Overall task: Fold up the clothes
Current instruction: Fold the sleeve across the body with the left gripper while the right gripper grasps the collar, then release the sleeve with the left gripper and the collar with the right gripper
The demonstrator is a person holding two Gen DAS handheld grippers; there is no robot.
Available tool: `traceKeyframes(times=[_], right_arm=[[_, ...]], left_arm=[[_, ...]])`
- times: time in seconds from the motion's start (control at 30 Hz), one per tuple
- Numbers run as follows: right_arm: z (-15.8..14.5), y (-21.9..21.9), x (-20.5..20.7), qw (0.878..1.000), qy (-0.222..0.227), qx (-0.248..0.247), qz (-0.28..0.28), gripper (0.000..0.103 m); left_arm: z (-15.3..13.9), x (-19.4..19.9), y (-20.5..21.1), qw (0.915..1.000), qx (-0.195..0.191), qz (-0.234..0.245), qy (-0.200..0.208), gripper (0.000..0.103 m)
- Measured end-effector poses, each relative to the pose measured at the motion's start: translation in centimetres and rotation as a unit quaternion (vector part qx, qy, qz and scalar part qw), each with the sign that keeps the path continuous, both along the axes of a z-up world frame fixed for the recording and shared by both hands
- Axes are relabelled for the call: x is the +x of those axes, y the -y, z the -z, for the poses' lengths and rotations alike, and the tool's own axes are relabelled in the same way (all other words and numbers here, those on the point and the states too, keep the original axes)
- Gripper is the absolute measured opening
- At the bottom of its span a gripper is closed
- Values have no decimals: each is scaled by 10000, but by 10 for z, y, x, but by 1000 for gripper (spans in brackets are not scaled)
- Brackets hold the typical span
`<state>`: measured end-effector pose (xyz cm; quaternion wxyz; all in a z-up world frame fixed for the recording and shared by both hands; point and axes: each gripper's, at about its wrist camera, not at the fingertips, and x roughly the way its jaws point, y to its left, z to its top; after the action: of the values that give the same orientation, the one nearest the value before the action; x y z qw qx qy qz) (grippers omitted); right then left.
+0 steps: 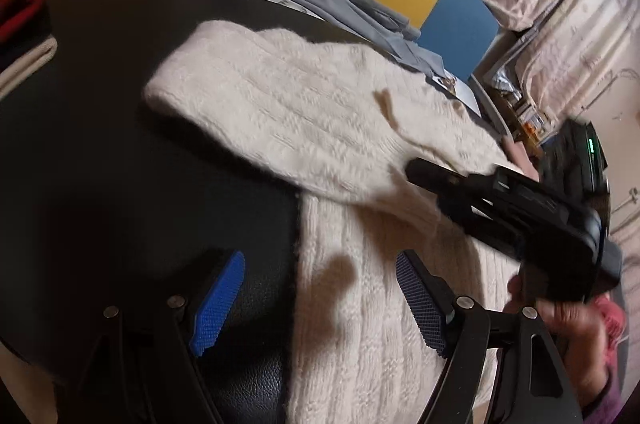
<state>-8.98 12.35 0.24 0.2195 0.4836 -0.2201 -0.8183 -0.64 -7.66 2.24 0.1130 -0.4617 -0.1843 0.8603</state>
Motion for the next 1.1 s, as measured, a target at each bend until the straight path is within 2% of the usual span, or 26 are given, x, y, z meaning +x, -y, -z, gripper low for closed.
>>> traceKeyframes(times=[0.07,0.17,0.27,0.47,0.57,0.67,0.7,0.77,0.87,0.97,1.1], right_arm=[[-12,4,-8,9997,-146,47,-170,6],[-47,2,-18,9972,-651,308,-206,6],[-83,-11,-37,9950,-979,199,-94,6],[-142,-28,-73,9891,-1460,115,131,6],[-168,-45,-78,9859,-1657,-15,234,6],[-188,-66,-80,9829,-1792,-65,421,6],[-192,-73,-79,9817,-1839,-38,494,6],[-195,-91,-76,9786,-1925,75,727,6],[-186,-123,-73,9750,-1888,154,1160,6],[-160,-156,-77,9750,-1537,243,1589,6],[-117,-187,-85,9768,-954,416,1871,6]], left_arm=[[-2,-1,-2,10000,-9,25,-14,79],[-8,-7,-3,9999,0,28,-103,79],[-11,-21,-11,9999,-10,36,-166,79],[-23,-68,-48,9967,-410,-23,-697,77],[-20,-98,-61,9947,-570,30,-856,66],[-13,-129,-62,9917,-867,16,-945,40],[-9,-136,-59,9913,-955,-9,-908,26],[-1,-146,-51,9922,-984,-91,-766,24],[9,-149,-31,9959,-654,-298,-549,24],[14,-151,-21,9969,-454,-398,-508,23],[17,-151,-20,9967,-464,-387,-539,23]])
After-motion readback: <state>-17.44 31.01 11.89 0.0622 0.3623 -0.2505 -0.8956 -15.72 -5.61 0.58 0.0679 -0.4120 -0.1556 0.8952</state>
